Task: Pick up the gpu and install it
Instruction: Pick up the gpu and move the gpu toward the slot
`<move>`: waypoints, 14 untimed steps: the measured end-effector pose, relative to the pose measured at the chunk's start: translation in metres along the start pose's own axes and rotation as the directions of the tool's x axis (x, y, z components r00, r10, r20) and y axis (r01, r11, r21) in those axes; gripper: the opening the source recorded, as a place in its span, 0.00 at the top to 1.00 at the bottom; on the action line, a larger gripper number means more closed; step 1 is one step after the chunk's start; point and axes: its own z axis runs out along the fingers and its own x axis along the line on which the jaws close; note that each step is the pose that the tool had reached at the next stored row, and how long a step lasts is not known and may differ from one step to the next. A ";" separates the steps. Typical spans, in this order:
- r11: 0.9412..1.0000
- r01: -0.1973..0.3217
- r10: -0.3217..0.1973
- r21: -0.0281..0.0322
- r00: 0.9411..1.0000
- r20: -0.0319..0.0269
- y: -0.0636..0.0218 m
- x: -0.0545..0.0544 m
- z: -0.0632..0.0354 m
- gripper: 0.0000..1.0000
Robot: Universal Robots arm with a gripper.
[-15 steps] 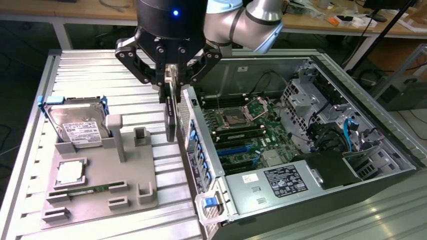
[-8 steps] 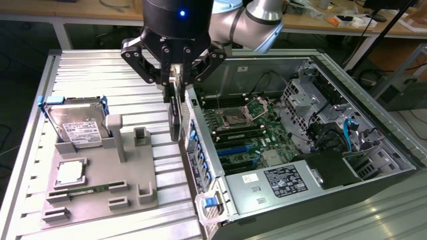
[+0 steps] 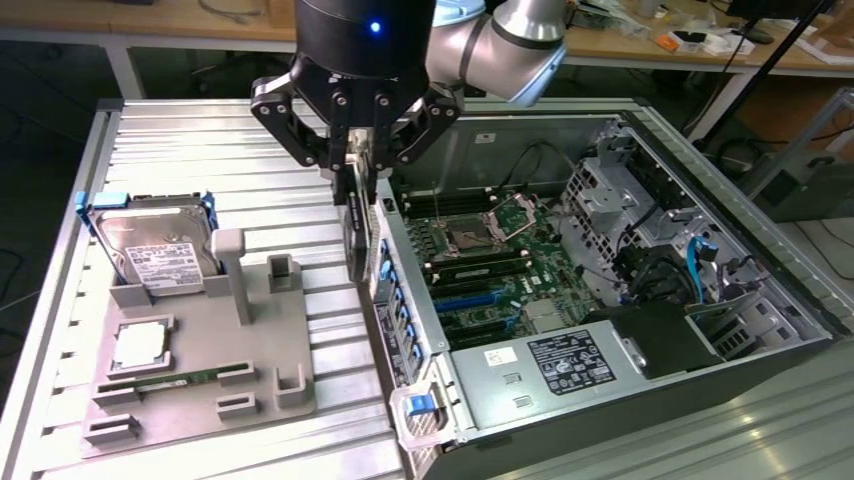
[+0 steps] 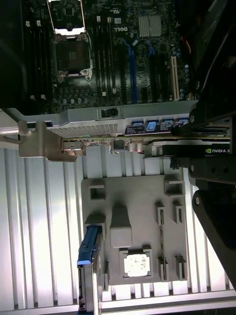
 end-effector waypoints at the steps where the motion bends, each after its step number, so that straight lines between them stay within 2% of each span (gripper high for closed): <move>1: 1.000 0.000 0.000 0.000 1.000 0.000 0.0000 -0.001 0.0000 0.73; 14: 1.000 0.000 0.000 0.000 1.000 0.000 0.0004 -0.005 0.0001 0.73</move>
